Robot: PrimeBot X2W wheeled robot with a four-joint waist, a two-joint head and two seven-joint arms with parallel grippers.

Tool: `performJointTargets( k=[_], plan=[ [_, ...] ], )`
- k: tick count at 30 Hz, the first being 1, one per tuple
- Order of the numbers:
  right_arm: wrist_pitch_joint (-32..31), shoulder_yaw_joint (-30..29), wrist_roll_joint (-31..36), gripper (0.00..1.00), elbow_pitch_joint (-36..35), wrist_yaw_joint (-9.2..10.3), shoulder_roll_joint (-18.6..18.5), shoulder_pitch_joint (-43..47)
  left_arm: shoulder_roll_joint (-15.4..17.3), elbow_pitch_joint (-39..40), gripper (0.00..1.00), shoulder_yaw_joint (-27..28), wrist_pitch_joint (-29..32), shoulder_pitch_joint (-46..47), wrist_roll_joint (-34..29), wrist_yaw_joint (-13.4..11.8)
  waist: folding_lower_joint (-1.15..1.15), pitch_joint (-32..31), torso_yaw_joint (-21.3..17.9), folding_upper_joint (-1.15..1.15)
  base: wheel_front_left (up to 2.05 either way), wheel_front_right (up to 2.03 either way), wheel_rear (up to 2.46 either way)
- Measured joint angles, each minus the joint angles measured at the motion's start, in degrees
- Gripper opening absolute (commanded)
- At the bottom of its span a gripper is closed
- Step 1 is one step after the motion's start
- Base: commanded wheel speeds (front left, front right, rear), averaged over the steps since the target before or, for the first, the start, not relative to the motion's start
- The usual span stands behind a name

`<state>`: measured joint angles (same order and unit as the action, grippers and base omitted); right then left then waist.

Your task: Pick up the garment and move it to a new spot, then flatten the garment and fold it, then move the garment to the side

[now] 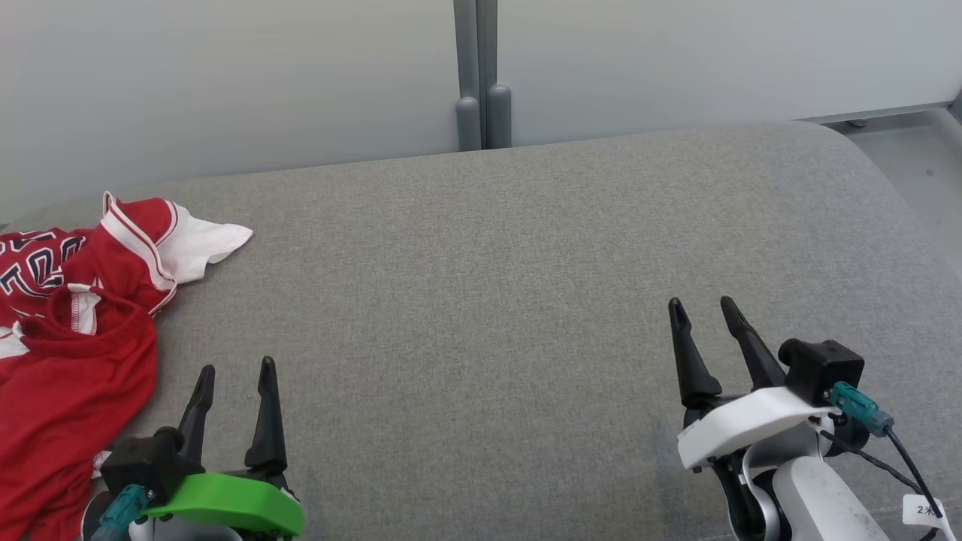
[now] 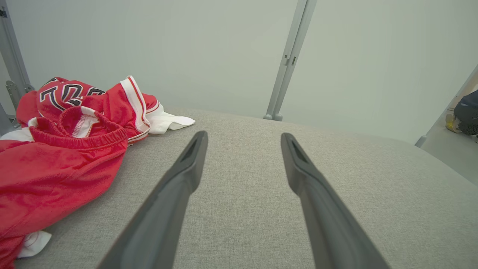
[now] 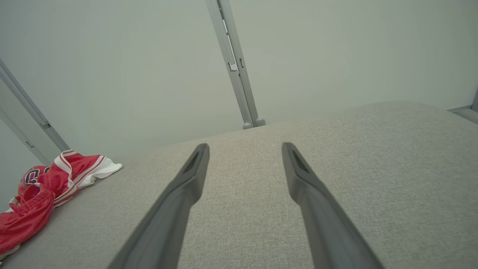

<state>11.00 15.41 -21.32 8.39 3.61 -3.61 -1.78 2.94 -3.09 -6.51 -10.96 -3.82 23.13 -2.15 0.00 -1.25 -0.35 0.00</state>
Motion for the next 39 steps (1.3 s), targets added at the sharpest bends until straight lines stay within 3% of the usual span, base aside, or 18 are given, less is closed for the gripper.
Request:
performJointTargets(
  k=[18, 39],
  plan=[
    [3.35, 3.69, 13.82, 1.00, -1.35, 1.13, -0.21, 0.00, 0.05, 2.12, 1.00, -0.35, -3.46, -1.53, -12.30, -1.00, 0.00, -0.26, -0.19, 0.00, 0.00, 0.00, 0.00],
    [3.43, 2.93, 13.73, 1.00, -1.12, 1.01, -0.10, 0.03, 0.03, 2.09, 1.00, 0.58, -3.46, -2.36, -12.32, -0.56, 0.00, -0.34, -0.16, 0.00, 0.00, 0.00, 0.00]
  ],
)
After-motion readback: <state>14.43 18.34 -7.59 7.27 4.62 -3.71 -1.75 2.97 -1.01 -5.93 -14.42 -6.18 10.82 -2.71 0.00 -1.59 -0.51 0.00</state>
